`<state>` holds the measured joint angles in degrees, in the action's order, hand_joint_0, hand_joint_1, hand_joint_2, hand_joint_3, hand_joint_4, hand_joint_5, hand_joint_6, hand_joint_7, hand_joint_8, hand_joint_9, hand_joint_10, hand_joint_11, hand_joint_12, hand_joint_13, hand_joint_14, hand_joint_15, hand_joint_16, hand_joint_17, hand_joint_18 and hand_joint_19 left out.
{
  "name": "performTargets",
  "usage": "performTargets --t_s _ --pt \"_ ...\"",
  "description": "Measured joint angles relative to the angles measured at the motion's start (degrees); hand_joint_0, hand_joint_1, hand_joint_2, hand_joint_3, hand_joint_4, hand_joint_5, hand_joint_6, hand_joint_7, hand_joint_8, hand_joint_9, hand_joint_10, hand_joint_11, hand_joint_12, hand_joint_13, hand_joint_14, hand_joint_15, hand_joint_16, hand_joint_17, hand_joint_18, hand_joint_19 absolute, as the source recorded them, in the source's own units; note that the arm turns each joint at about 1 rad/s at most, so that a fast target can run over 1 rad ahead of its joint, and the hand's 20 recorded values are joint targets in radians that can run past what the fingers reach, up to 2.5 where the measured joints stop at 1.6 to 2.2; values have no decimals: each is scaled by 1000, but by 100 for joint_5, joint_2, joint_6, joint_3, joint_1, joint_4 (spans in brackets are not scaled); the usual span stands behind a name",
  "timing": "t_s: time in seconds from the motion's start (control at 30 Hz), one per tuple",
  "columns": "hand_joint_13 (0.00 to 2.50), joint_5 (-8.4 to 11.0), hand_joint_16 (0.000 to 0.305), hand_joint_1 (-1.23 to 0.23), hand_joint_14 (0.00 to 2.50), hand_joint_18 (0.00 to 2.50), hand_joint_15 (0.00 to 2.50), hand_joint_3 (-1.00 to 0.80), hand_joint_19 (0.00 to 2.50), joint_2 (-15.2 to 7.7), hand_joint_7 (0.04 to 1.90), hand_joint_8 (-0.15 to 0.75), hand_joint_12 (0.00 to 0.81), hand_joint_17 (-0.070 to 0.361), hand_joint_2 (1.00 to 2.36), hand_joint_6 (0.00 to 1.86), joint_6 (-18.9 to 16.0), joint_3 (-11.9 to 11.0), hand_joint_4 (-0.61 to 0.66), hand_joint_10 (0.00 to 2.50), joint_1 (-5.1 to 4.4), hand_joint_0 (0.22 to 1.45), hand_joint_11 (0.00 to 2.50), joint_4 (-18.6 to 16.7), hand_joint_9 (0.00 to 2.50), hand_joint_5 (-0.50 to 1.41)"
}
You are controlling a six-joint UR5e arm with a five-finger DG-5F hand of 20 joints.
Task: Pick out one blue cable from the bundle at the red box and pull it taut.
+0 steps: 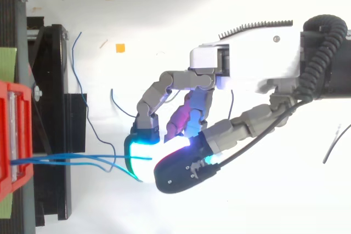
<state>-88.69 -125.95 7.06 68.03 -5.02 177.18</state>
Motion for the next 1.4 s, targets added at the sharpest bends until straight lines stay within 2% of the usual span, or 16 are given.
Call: performTargets --t_s 0.2,0.43,0.73,0.83,1.0,1.07,1.2,1.33,1.4 --pt "866 -138 53 -767 22 737 599 -158 794 6 814 273 405 119 1019 970 0 0 -147 20 47 744 1304 63 1388 -134" --pt "861 -389 53 -772 22 733 593 -155 793 10 818 274 406 119 1020 968 30 0 -148 20 110 741 1275 176 1387 -132" --pt "858 -579 53 -777 21 730 595 -153 786 77 826 279 404 119 1019 967 56 1 -150 21 224 741 1257 345 1383 -132" --pt "859 -646 53 -777 23 730 594 -155 785 173 834 271 405 119 1019 967 89 5 -148 22 271 742 1258 429 1382 -132" --pt "858 -696 53 -778 22 727 594 -151 785 235 834 275 405 119 1019 966 114 37 -152 21 417 742 1255 623 1382 -131" --pt "858 -721 53 -778 21 725 596 -153 793 276 835 281 405 118 1018 966 121 104 -150 22 452 743 1244 679 1384 -131" --pt "856 -720 53 -779 22 723 595 -151 795 488 838 275 404 119 1019 966 126 411 -153 23 480 743 1256 672 1382 -131" --pt "856 -453 53 -782 21 724 594 -151 795 825 841 274 404 119 1019 966 117 846 -153 22 458 744 1249 379 1384 -131" --pt "857 -239 53 -782 21 724 589 -148 796 916 842 273 406 119 1018 966 118 996 -154 22 448 744 1249 278 1384 -131"
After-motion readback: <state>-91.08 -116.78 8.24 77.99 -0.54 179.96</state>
